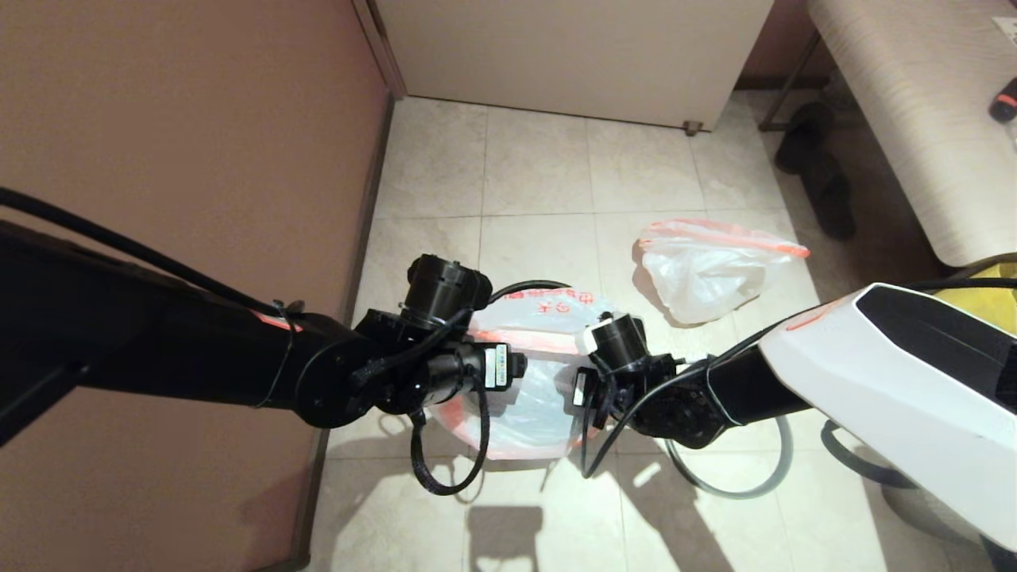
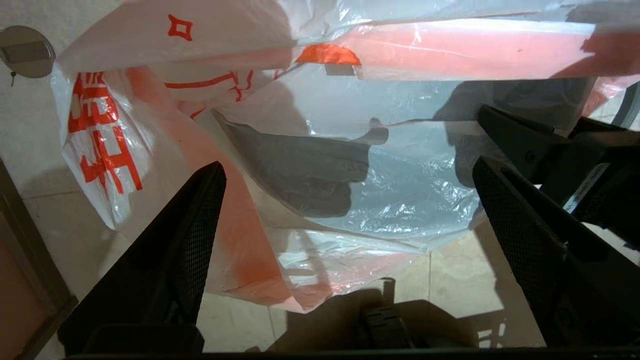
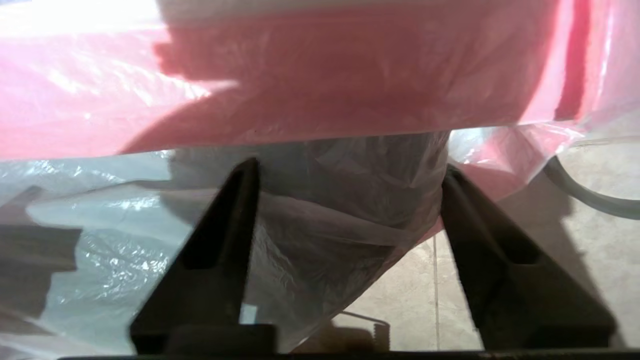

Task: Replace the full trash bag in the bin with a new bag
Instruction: Put the new garbage bag on the trash can

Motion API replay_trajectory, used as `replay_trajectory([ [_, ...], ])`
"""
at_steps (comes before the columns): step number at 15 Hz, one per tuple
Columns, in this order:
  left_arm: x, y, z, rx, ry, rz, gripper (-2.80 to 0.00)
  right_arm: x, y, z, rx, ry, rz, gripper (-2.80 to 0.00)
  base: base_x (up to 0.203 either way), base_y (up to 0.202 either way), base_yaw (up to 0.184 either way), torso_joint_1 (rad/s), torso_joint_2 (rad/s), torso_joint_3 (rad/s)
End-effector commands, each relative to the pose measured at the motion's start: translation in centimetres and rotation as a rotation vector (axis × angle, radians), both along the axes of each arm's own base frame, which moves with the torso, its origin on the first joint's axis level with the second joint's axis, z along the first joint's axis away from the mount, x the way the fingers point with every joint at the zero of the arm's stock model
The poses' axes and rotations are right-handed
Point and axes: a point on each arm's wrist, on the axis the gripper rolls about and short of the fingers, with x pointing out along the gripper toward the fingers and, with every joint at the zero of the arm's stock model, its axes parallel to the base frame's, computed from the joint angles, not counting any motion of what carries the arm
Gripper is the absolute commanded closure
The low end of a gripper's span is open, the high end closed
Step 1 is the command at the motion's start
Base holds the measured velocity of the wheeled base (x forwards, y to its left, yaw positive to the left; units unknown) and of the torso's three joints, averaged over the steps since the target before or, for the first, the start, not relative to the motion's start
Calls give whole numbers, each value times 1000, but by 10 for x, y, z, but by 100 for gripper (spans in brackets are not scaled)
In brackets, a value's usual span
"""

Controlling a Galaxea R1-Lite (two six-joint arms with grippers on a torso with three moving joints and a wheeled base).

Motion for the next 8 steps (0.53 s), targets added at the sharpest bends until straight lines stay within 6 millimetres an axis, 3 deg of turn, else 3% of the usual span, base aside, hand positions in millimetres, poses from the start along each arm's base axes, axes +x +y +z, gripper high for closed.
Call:
replay_trajectory([
  [1, 1, 0, -2, 1, 0, 6, -280, 2, 3, -6, -15, 11, -9, 0, 0, 0, 0, 0, 0, 0],
  [8, 0, -1, 3, -32, -13, 17, -280, -4, 2, 7, -19, 14, -3, 0, 0, 0, 0, 0, 0, 0],
])
